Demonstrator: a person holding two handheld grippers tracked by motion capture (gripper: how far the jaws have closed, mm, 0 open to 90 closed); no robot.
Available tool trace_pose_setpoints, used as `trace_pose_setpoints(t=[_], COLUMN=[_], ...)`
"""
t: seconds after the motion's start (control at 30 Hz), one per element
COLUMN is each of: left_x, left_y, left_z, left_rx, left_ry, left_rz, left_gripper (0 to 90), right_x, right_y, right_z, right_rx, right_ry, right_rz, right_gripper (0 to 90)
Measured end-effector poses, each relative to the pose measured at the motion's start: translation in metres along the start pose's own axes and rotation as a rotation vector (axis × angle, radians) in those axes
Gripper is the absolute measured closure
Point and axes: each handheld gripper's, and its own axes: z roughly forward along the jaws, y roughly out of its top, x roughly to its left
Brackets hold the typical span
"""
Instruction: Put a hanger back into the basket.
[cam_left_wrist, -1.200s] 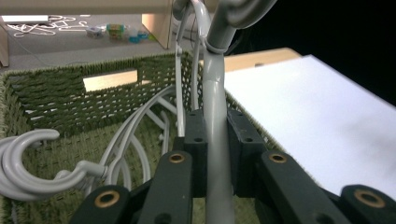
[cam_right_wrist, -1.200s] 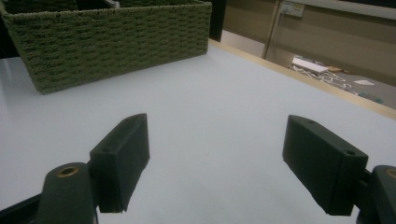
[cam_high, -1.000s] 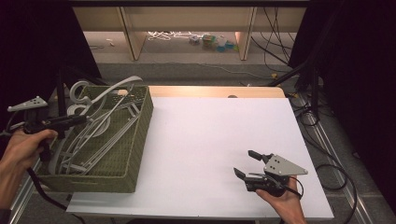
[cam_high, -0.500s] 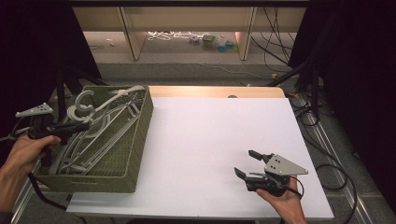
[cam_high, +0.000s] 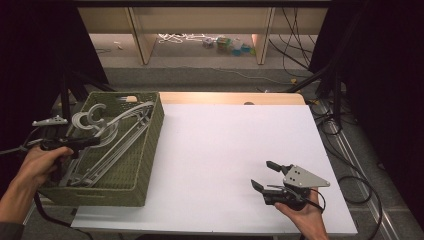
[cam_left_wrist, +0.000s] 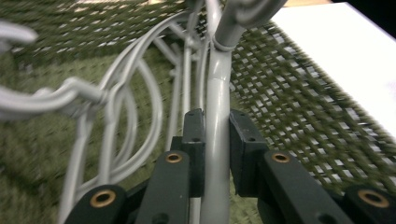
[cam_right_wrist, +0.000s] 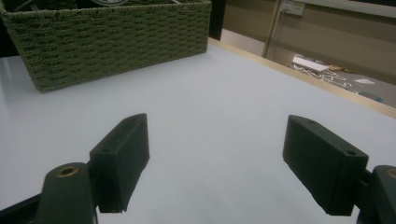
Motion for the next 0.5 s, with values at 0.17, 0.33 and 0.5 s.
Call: trace_pose_setpoints(t=[0.17, 0.33, 0.5], left_x=[0.007, 0.015, 0.021], left_y=[-0.003, -0.003, -0.004], left_z=[0.001, 0.002, 0.005], left_rx=[0.015, 0.025, 0.034], left_ry=[0.067, 0.119, 0.171], left_rz=[-0.040, -0.069, -0.108], left_gripper=[75.6, 75.2, 72.8], right_x=[0.000, 0.000, 0.000], right_y=[0.000, 0.000, 0.000], right_z=[0.000, 0.000, 0.001], right_rx=[0.004, 0.008, 0.002], right_ry=[0.005, 0.000, -0.001], right_rz=[-0.005, -0.001, 0.000], right_gripper=[23.5, 23.4, 23.3])
